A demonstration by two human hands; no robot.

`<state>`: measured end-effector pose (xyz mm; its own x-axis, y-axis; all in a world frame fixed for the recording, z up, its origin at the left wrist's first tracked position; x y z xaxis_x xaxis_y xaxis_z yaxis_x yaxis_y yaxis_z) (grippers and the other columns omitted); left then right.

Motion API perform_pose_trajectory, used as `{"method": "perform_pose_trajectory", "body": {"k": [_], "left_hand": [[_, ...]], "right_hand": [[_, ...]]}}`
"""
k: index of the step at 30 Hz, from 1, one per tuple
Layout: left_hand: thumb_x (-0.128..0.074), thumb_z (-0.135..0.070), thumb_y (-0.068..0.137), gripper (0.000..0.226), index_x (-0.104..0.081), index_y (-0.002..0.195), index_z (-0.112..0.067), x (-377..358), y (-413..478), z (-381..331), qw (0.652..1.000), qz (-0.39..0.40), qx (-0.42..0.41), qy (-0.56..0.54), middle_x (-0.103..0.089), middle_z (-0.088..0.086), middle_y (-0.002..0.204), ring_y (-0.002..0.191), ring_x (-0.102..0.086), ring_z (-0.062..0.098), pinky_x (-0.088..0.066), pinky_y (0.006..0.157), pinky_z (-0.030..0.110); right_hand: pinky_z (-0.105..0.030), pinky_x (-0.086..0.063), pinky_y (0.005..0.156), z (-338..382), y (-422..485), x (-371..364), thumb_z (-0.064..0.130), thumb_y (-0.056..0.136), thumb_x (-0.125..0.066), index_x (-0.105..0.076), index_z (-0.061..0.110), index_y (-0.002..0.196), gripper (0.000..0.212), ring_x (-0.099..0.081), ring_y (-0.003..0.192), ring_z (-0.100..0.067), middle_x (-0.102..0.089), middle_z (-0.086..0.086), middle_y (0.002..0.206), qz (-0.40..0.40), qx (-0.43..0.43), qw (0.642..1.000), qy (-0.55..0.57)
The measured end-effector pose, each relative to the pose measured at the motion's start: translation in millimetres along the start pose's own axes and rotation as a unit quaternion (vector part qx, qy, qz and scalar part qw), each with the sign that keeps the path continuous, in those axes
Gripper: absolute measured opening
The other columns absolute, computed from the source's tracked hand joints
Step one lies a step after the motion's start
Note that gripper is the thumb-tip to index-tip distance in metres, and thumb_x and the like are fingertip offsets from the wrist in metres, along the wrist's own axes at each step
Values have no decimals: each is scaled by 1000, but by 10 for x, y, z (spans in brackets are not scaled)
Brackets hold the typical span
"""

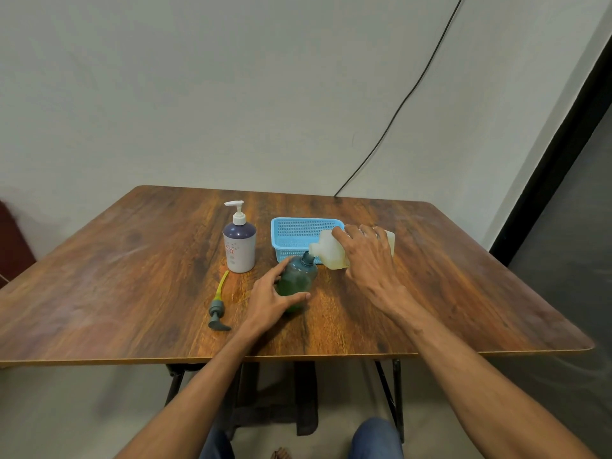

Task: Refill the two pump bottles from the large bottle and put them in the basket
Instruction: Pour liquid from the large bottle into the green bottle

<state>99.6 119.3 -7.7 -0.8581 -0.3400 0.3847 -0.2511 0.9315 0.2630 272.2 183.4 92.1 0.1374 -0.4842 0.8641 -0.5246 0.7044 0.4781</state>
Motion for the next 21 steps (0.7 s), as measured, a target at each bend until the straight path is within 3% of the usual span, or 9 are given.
{"method": "perform_pose_trajectory", "body": {"k": [8,21], "left_hand": [[-87,-28,76,91,-38,153,-19,-5,-9,-16,1000,1,-1,-2,-52,3,148,123,-46,6,-39,102,23],[-88,-31,75,93,-38,153,-21,-8,10,26,1000,2,0,1,-52,4,148,123,-46,7,-39,102,23]], "right_hand": [[-55,-42,97,-3,-4,3,8,61,-86,-57,19,125,72,-61,105,-38,-66,-13,121,-9,2,1000,2],[-55,-40,100,12,13,-3,10,64,-86,-54,21,128,72,-59,110,-37,-65,-12,125,0,4,1000,-3]]}}
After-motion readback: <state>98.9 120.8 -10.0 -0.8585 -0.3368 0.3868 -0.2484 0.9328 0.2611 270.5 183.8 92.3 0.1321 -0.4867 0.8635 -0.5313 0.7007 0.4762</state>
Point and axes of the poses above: each hand's wrist, its own y-axis towards the middle knuckle, its own x-axis out of the back of the hand, z = x × y, the point moved 6 cm from there along y, towards the middle knuckle
